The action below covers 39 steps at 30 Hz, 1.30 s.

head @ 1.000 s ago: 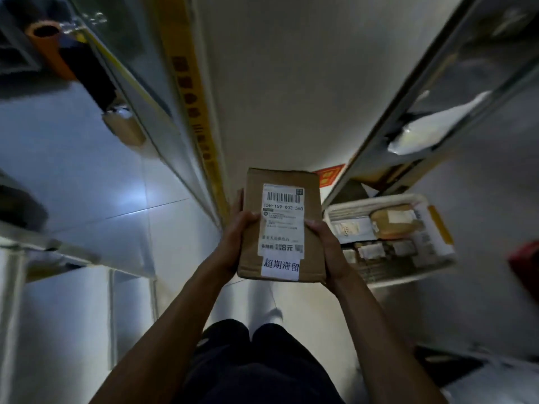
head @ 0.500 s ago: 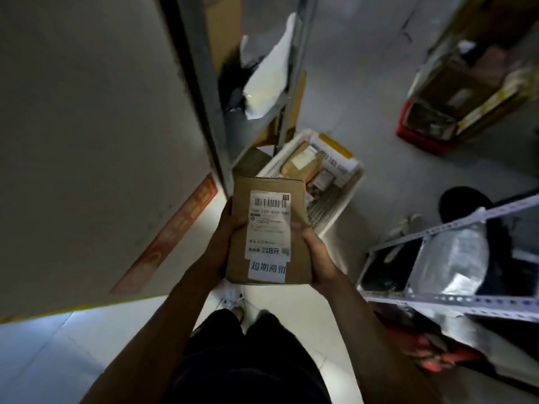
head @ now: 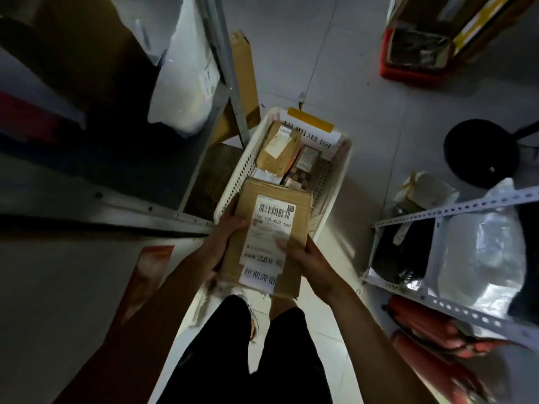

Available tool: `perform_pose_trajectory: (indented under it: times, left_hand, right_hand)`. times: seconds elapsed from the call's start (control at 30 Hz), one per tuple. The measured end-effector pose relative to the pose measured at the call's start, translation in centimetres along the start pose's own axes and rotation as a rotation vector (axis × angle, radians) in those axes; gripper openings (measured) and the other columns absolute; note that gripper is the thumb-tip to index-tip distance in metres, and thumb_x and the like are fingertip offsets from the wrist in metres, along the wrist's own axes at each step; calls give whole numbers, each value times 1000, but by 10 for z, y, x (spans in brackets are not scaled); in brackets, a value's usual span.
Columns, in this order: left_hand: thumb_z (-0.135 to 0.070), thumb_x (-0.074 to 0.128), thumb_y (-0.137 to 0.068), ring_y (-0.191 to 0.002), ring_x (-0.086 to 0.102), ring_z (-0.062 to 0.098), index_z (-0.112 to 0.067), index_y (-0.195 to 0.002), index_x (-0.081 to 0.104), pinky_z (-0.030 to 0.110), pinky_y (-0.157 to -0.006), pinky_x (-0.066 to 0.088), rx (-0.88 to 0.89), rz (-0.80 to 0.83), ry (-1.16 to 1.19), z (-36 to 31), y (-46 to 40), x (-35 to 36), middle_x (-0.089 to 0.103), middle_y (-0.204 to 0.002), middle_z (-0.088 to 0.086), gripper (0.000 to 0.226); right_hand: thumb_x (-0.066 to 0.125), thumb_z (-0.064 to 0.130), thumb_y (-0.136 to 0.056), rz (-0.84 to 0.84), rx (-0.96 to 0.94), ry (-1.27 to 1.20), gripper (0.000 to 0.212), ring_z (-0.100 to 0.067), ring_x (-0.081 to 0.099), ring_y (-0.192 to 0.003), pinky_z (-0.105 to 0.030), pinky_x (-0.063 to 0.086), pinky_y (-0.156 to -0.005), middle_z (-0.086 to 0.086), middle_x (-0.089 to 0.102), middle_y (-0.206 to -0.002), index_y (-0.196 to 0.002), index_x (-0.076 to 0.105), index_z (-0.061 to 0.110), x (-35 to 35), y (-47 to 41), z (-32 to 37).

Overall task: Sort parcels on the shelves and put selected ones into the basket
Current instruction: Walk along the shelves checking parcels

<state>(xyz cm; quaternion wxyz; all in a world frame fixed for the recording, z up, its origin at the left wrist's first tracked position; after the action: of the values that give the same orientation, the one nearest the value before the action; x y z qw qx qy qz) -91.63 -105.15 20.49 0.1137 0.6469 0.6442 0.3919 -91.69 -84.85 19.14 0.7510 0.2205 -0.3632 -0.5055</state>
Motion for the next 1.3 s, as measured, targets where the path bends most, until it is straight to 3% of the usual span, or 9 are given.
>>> perform_pose_trajectory:
  times: [0.27, 0.47, 0.63, 0.77, 0.87, 0.97, 1.07, 1.2, 1.3]
  left_hand:
    - [-48, 71, -85, -124, 54, 52, -10, -144, 45, 69, -104, 40, -122, -29, -90, 68, -219, -91, 56, -133, 32, 75]
    - [-66, 61, -85, -103, 69, 32, -31, -111, 65, 58, -98, 52, -423, -401, -309, 121, -342, -159, 74, -108, 10, 43]
    - [-46, 67, -90, -106, 71, 31, -13, -118, 68, 51, -96, 55, -430, -508, 41, 182, -406, -202, 75, -110, 14, 43]
    - [-22, 55, -102, -94, 71, 23, -6, -126, 62, 36, -81, 58, -387, -673, 302, 224, -443, -214, 74, -106, 13, 30]
    - [-16, 48, -104, -93, 65, 18, -6, -131, 58, 32, -90, 50, -367, -666, 398, 239, -445, -210, 71, -105, 10, 30]
    - [-15, 52, -101, -95, 62, 16, -11, -123, 60, 32, -92, 51, -345, -622, 400, 228, -420, -195, 66, -112, 9, 24]
    - [-15, 47, -105, -105, 64, 18, -13, -121, 58, 34, -92, 52, -338, -654, 219, 186, -375, -171, 67, -113, 5, 20]
    - [-12, 42, -106, -95, 65, 21, -14, -113, 60, 27, -74, 50, -281, -644, 29, 106, -299, -125, 68, -102, 4, 19]
    - [-8, 43, -106, -73, 57, 19, -10, -107, 60, 20, -57, 45, -250, -580, -99, 49, -224, -89, 61, -86, 6, 18]
  right_hand:
    - [80, 27, -85, -94, 57, 13, 55, -25, 70, -113, -40, 62, -84, -6, 72, -122, -133, 56, 17, -74, -216, -65]
    - [81, 37, -70, -235, 56, -54, 69, -23, 68, -112, -29, 62, -76, -6, 68, -126, -133, 53, 27, -112, -388, -125]
    - [78, 20, -86, -256, 37, -21, 62, -6, 70, -103, -28, 61, -79, 0, 66, -124, -138, 44, 22, -117, -486, -173]
    - [63, 24, -99, -187, 18, 138, 80, -19, 52, -130, -41, 49, -107, 3, 45, -148, -160, 12, 21, -117, -540, -187]
    - [58, 16, -102, -212, 62, 197, 89, -20, 48, -131, -39, 43, -110, 1, 41, -151, -161, -7, 28, -120, -552, -188]
    - [58, 16, -102, -233, 97, 345, 71, -13, 56, -120, -27, 47, -93, 1, 49, -147, -161, 21, 28, -114, -523, -173]
    - [56, 6, -100, -241, 218, 403, 47, 0, 58, -67, -8, 43, -52, -19, 62, -132, -146, 50, 12, -99, -471, -148]
    - [55, -6, -95, -214, 211, 519, 22, -3, 62, -69, -20, 44, -61, -5, 67, -93, -105, 68, 10, -75, -373, -80]
    - [54, 1, -99, -166, 246, 633, 28, -12, 64, -77, -28, 50, -71, -16, 66, -103, -126, 60, -1, -50, -291, -22]
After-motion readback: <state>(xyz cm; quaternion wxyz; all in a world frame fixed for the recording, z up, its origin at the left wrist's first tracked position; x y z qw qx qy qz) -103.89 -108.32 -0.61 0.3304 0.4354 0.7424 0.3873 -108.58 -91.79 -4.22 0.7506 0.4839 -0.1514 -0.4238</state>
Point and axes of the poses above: each hand's wrist, its own y-axis away from the middle knuckle, its own x-axis out of the palm, z = x × y, the point moved 1 cm from there along -y, towards the middle knuckle
